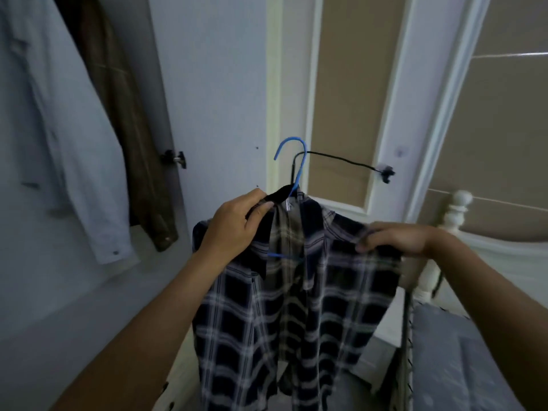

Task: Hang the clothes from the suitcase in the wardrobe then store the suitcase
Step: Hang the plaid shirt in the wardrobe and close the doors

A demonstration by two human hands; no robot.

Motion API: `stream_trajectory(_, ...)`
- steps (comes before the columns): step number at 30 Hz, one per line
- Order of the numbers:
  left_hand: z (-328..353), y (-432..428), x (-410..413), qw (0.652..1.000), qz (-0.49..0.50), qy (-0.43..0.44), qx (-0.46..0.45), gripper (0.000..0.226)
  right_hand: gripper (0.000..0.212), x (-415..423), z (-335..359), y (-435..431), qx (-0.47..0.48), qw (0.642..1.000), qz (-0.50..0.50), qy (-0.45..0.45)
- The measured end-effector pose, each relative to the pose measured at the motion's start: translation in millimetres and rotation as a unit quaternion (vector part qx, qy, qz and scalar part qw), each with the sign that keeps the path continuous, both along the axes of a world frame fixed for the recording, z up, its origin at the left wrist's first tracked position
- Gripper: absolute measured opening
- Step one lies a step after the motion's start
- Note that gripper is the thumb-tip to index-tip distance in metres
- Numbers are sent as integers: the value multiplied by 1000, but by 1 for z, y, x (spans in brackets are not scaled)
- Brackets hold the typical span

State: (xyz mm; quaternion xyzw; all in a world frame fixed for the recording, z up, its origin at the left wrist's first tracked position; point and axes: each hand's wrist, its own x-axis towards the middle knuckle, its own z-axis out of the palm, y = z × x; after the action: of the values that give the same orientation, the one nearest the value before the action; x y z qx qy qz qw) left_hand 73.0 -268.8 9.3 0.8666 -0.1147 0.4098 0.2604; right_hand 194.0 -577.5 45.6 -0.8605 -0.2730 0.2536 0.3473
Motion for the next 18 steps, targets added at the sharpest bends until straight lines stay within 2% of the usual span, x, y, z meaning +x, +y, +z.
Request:
stream_trajectory(1, 1, 0, 1, 1000, 6, 0, 1, 17, 79, 5, -4, 4, 12, 998, 7, 58)
stream_trajectory(2, 2, 1, 1, 1000, 20, -2, 2, 17, 90, 9, -8, 11, 28, 993, 22, 113)
stream_trajectory(3, 2, 2, 2, 999, 33, -2, -1, 19, 87, 11, -12, 18, 50, 987, 27, 151)
stream_trajectory(5, -1, 5, 0, 997, 66, -5, -25, 24, 59, 11, -17, 33, 91, 977, 36, 189)
stream_trajectory(7, -2, 9, -5, 993, 97, -21, -62, 31, 48, 12, -20, 47, 96, 976, 39, 189)
stream_trajectory(12, 4, 7, -22, 975, 169, -78, -123, 36, 58, 18, -14, 90, 75, 979, 118, 146)
stream_trajectory(14, 6, 15, -24, 972, 186, -76, -119, 26, 56, 20, -4, 110, 87, 977, 144, 129)
stream_trajectory(18, 17, 54, -33, 965, 223, -70, -121, 38, 54, 23, 18, 148, 93, 967, 209, 108)
